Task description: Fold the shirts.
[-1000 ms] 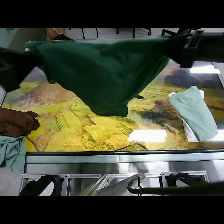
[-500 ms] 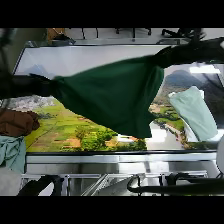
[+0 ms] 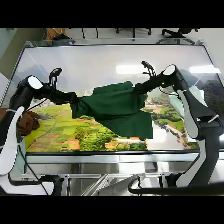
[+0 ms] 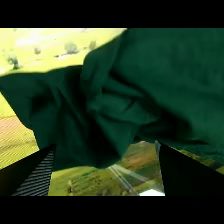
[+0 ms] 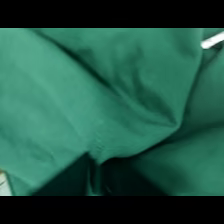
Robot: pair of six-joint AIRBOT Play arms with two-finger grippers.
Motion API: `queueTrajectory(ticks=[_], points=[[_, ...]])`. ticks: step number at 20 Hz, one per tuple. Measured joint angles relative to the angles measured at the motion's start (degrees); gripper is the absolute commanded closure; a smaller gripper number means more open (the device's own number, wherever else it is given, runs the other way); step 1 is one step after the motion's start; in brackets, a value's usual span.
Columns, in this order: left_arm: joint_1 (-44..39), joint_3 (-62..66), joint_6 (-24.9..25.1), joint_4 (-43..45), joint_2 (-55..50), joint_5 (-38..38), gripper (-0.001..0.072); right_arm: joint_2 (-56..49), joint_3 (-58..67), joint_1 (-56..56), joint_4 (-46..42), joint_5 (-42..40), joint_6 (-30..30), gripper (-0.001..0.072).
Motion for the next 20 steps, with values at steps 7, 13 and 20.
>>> queueTrajectory(ticks=[7, 13, 20], points=[[-2.4, -4.52, -3.56, -10.95, 2.25, -8.5, 0.0009, 2.93, 1.16, -6.14, -0.26, 1.51, -0.31, 0.0338], [-20.57, -29.03, -9.03, -17.88, 12.2, 10.73, 0.0009, 4.83, 1.25, -11.96, -0.39, 4.96, -0.72, 0.034], [-42.16, -42.88, -14.43, -32.13, 14.6, 49.16, 0.0081, 4.98, 1.25, -13.51, -0.28, 6.38, -0.85, 0.0348]])
